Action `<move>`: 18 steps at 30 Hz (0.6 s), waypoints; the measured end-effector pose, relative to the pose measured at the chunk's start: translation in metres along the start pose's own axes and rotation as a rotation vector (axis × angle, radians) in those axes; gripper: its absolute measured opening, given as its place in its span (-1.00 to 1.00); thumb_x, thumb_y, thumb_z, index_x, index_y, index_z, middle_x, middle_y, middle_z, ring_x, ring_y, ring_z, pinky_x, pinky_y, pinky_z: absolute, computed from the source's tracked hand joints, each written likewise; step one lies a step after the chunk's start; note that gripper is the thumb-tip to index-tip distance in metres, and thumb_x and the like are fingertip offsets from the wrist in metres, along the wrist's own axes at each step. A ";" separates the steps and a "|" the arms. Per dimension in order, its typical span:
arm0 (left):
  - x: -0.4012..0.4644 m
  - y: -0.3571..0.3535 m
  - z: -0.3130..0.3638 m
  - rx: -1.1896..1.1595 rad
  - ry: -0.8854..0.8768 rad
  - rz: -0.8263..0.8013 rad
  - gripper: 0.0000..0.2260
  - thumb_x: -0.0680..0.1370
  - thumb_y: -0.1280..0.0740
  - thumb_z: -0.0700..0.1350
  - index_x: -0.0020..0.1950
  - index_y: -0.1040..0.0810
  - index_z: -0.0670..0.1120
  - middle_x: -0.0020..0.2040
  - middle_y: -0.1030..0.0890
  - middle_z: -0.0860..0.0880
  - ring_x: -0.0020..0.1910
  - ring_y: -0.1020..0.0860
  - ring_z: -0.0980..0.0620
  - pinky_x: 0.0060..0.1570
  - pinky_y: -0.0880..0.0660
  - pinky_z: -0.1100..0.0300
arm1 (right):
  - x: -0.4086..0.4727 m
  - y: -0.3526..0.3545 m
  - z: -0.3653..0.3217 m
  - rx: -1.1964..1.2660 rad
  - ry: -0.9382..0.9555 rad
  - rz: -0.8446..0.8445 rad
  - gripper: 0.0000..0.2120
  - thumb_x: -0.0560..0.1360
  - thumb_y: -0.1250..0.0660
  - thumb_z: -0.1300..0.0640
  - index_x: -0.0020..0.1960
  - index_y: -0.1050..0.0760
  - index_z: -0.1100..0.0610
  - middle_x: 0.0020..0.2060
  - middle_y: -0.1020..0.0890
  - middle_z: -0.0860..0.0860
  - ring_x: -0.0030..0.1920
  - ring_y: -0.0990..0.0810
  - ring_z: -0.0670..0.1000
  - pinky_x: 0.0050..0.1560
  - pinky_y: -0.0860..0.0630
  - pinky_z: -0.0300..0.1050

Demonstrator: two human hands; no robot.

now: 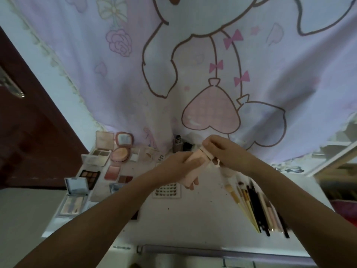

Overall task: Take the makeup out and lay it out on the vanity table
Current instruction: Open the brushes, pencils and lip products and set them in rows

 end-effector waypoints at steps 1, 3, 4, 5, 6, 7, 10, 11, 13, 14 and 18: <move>-0.004 0.002 0.001 -0.105 0.030 -0.062 -0.75 0.61 -0.17 0.03 0.08 -0.47 -0.13 -0.27 -0.64 -0.12 -0.38 -0.61 -0.01 -0.35 -0.57 0.19 | -0.004 0.002 -0.002 0.045 0.020 -0.056 -0.78 0.63 -0.11 0.06 -0.01 -0.46 0.16 -0.34 -0.51 -0.06 -0.39 -0.47 -0.17 -0.36 -0.40 -0.27; -0.011 0.003 -0.001 -0.207 0.047 -0.142 -0.75 0.61 -0.16 0.04 0.09 -0.47 -0.10 -0.26 -0.64 -0.13 -0.35 -0.60 -0.04 -0.32 -0.56 0.18 | -0.010 0.006 -0.003 0.142 0.032 -0.166 -0.83 0.62 -0.14 0.14 0.10 -0.48 0.13 -0.21 -0.56 -0.06 -0.25 -0.54 -0.19 -0.26 -0.49 -0.31; -0.014 0.003 -0.001 -0.211 0.045 -0.154 -0.76 0.61 -0.16 0.04 0.09 -0.48 -0.09 -0.27 -0.65 -0.12 -0.35 -0.60 -0.04 -0.31 -0.56 0.18 | -0.012 0.008 -0.002 0.201 0.027 -0.214 -0.83 0.61 -0.16 0.15 0.12 -0.49 0.12 -0.14 -0.58 -0.06 -0.15 -0.57 -0.16 -0.14 -0.54 -0.27; -0.015 0.003 -0.003 -0.192 0.044 -0.151 -0.77 0.60 -0.17 0.04 0.09 -0.48 -0.07 -0.27 -0.65 -0.11 -0.34 -0.60 -0.05 -0.31 -0.56 0.18 | -0.014 0.009 0.000 0.273 0.015 -0.250 -0.83 0.61 -0.17 0.15 0.13 -0.50 0.12 -0.08 -0.59 -0.05 -0.07 -0.58 -0.11 -0.03 -0.57 -0.19; -0.015 0.003 -0.004 -0.165 0.045 -0.142 -0.78 0.60 -0.18 0.04 0.09 -0.49 -0.06 -0.26 -0.66 -0.10 -0.33 -0.61 -0.05 -0.30 -0.56 0.18 | -0.015 0.010 0.001 0.353 -0.009 -0.267 -0.80 0.60 -0.17 0.13 0.14 -0.50 0.14 -0.05 -0.59 -0.04 -0.03 -0.59 -0.07 0.04 -0.58 -0.12; -0.015 0.002 -0.005 -0.143 0.044 -0.135 -0.78 0.60 -0.19 0.04 0.09 -0.49 -0.06 -0.26 -0.66 -0.10 -0.33 -0.61 -0.04 -0.31 -0.56 0.19 | -0.015 0.010 0.003 0.419 -0.050 -0.266 -0.77 0.61 -0.16 0.09 0.16 -0.50 0.15 -0.04 -0.60 -0.03 -0.02 -0.61 -0.04 0.05 -0.59 -0.09; -0.012 -0.001 -0.006 -0.161 0.052 -0.131 -0.77 0.60 -0.21 0.03 0.13 -0.49 -0.08 -0.26 -0.66 -0.13 -0.36 -0.61 -0.03 -0.34 -0.55 0.19 | -0.015 0.004 0.011 0.340 -0.203 -0.274 -0.70 0.62 -0.09 -0.04 0.10 -0.49 0.12 -0.11 -0.62 0.02 -0.18 -0.65 0.00 -0.20 -0.58 -0.18; -0.010 -0.001 -0.007 -0.172 0.053 -0.135 -0.76 0.60 -0.21 0.02 0.15 -0.49 -0.10 -0.27 -0.66 -0.13 -0.37 -0.61 -0.03 -0.35 -0.54 0.19 | -0.014 0.001 0.013 0.245 -0.211 -0.299 -0.69 0.62 -0.09 -0.06 0.03 -0.50 0.12 -0.16 -0.60 0.03 -0.27 -0.62 -0.02 -0.29 -0.51 -0.22; -0.009 0.000 -0.010 -0.170 0.053 -0.152 -0.74 0.60 -0.20 0.03 0.15 -0.48 -0.11 -0.27 -0.65 -0.13 -0.38 -0.60 -0.03 -0.37 -0.52 0.20 | -0.010 -0.005 0.022 0.148 -0.184 -0.346 -0.69 0.63 -0.11 -0.03 -0.04 -0.50 0.15 -0.25 -0.54 0.05 -0.40 -0.47 -0.09 -0.39 -0.38 -0.26; -0.008 0.000 -0.013 -0.183 0.057 -0.164 -0.73 0.59 -0.20 0.05 0.15 -0.48 -0.11 -0.27 -0.65 -0.13 -0.39 -0.59 -0.03 -0.37 -0.51 0.20 | -0.007 -0.006 0.028 0.179 -0.179 -0.358 -0.72 0.62 -0.13 0.01 -0.02 -0.50 0.18 -0.26 -0.53 0.05 -0.41 -0.43 -0.11 -0.40 -0.36 -0.27; -0.001 0.005 -0.036 -0.338 0.104 -0.111 -0.72 0.57 -0.17 0.09 0.10 -0.49 -0.07 -0.27 -0.64 -0.13 -0.39 -0.57 -0.03 -0.36 -0.51 0.19 | 0.001 -0.015 0.051 0.577 -0.256 -0.305 -0.77 0.60 -0.19 0.09 0.13 -0.46 0.23 -0.23 -0.55 0.04 -0.37 -0.47 -0.12 -0.39 -0.42 -0.31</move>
Point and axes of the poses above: each hand's wrist, its own x-axis towards the middle knuckle, its own y-axis out of the back of the hand, z = x × y, the point moved 5 cm from there along x, towards the middle knuckle
